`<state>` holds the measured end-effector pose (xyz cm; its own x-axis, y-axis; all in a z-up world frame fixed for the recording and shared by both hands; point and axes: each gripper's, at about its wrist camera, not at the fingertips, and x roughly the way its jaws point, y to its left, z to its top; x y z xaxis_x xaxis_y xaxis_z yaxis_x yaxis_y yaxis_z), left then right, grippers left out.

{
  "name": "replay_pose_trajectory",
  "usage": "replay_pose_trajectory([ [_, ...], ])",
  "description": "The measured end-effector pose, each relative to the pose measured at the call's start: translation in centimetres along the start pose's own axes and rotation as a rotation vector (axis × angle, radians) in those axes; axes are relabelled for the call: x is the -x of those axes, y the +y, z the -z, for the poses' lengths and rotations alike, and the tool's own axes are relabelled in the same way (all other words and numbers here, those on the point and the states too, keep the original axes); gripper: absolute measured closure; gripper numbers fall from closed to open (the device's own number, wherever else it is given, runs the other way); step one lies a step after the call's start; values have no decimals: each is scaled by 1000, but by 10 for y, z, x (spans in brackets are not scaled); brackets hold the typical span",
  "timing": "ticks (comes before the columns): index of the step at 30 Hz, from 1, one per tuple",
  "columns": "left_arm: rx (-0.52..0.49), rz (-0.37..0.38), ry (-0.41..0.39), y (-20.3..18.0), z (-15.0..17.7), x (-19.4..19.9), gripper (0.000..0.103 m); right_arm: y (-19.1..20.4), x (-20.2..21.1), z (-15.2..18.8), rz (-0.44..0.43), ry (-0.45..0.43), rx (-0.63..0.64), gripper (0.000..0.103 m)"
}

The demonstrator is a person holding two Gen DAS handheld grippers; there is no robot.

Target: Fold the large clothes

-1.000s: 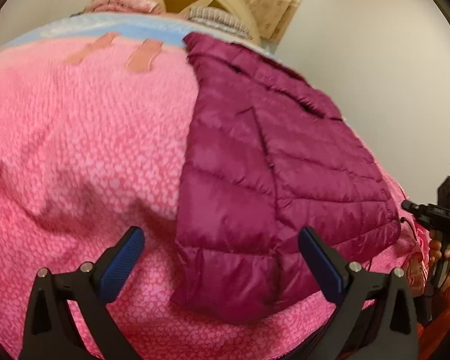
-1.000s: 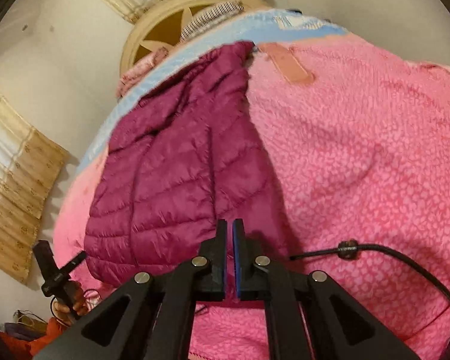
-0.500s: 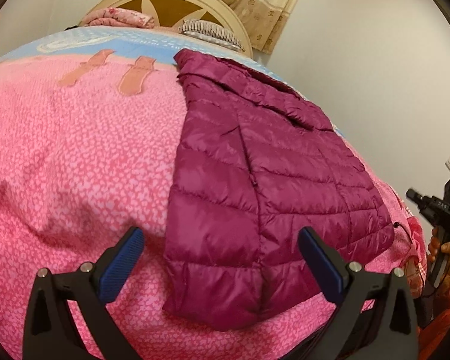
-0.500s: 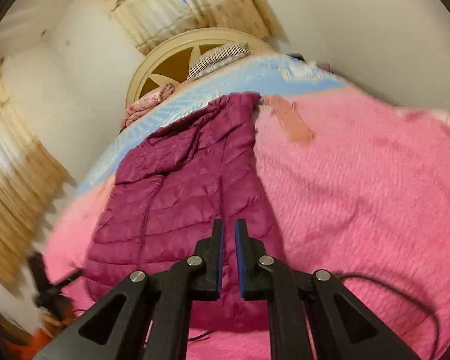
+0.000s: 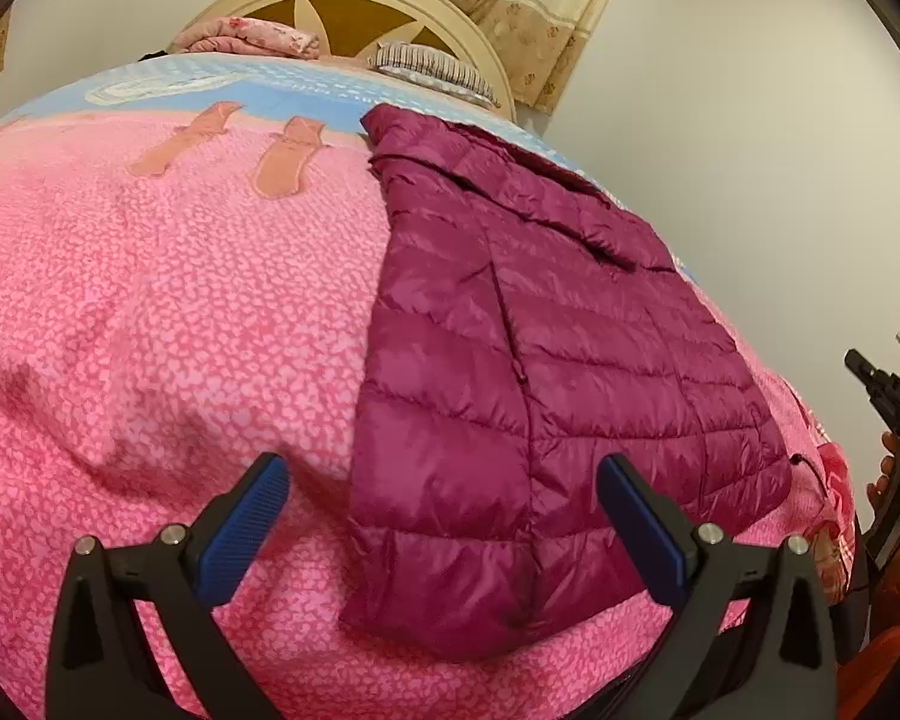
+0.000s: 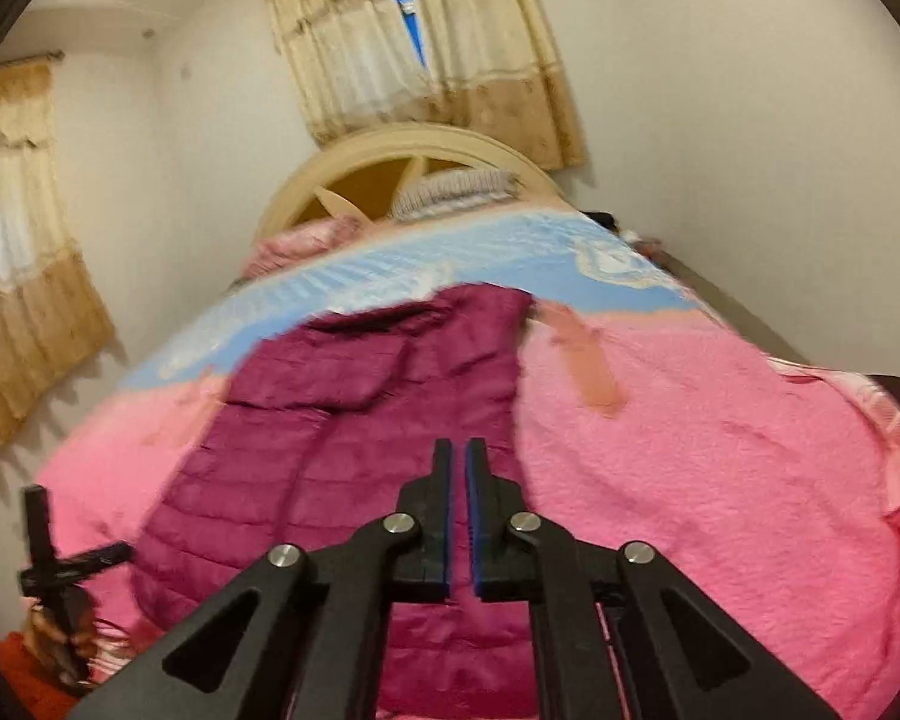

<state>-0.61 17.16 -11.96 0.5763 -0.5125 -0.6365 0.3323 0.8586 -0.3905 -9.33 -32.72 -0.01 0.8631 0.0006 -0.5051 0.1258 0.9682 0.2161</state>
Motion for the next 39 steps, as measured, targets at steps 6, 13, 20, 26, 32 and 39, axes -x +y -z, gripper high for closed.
replay_pose_trajectory([
  [6,-21,-12,-14,-2,1,0,0,-13,-8,6,-92,114,-88,1],
  [13,-96,-28,31,-4,15,-6,0,-30,-58,46,-13,407,-87,8],
  [20,-109,12,89,-3,26,-21,0,-28,-91,83,-24,535,-61,60],
  [26,-94,28,127,-3,29,-36,42,-27,-95,95,-61,554,-87,76],
  [32,-114,121,113,-16,26,-22,92,-12,-77,87,-95,515,-32,99],
  [39,-136,317,-63,-37,3,50,93,3,-5,50,-294,372,-108,101],
])
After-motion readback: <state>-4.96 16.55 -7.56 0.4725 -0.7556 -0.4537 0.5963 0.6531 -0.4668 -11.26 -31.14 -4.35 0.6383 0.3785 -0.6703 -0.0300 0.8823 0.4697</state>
